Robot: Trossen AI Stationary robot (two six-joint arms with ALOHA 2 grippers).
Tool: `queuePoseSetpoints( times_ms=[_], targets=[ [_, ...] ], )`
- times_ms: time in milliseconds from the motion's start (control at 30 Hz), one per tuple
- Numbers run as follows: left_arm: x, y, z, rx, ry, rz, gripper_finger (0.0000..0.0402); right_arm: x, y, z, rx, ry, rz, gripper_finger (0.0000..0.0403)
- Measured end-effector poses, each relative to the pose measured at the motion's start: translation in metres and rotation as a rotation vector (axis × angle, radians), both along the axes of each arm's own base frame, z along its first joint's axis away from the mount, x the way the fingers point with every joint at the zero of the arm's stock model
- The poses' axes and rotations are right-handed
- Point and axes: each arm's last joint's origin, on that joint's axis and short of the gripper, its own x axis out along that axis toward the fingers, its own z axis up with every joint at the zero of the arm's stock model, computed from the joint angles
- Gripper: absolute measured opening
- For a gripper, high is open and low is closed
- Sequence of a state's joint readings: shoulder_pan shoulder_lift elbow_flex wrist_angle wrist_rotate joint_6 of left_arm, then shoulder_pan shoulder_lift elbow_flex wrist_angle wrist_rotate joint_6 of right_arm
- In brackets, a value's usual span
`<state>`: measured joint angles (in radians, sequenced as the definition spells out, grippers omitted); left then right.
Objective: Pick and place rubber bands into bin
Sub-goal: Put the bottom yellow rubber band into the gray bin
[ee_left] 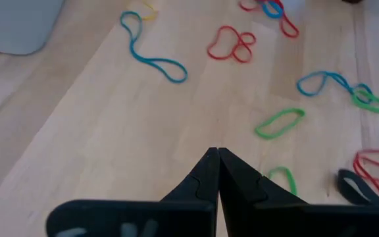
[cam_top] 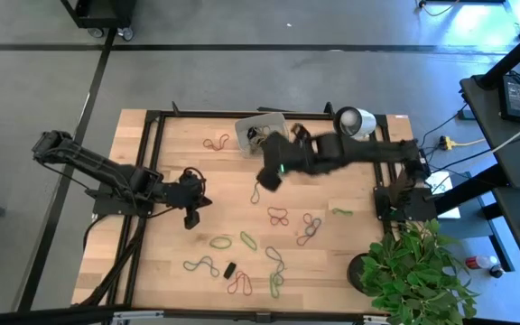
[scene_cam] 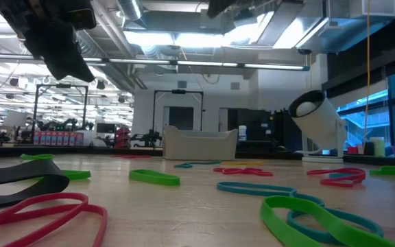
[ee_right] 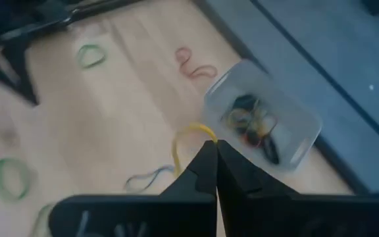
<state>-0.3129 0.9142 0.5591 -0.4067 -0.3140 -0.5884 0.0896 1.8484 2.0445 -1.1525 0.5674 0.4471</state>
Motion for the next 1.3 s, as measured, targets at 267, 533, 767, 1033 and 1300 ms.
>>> queuePoseSetpoints(
  times_ms=[267, 533, 767, 1033, 1300],
  targets=[
    [0.003, 0.013, 0.0, -0.021, -0.007, 0.095, 0.0002, 0.013, -0.093, 0.003, -0.012, -0.047, 0.042, 0.0],
    [0.007, 0.035, 0.002, -0.025, -0.032, 0.225, 0.0002, 0.032, -0.166, -0.044, 0.005, 0.085, 0.13, 0.0],
    [0.009, 0.051, 0.003, -0.041, -0.058, 0.336, 0.0002, 0.053, -0.211, -0.12, 0.064, 0.266, 0.178, 0.0],
    [0.008, 0.056, 0.004, -0.043, -0.072, 0.412, 0.0002, 0.068, -0.238, -0.202, 0.216, 0.343, 0.22, 0.0],
    [0.008, 0.058, 0.004, -0.03, -0.079, 0.443, 0.0002, 0.074, -0.24, -0.225, 0.271, 0.335, 0.186, 0.0026]
  ],
)
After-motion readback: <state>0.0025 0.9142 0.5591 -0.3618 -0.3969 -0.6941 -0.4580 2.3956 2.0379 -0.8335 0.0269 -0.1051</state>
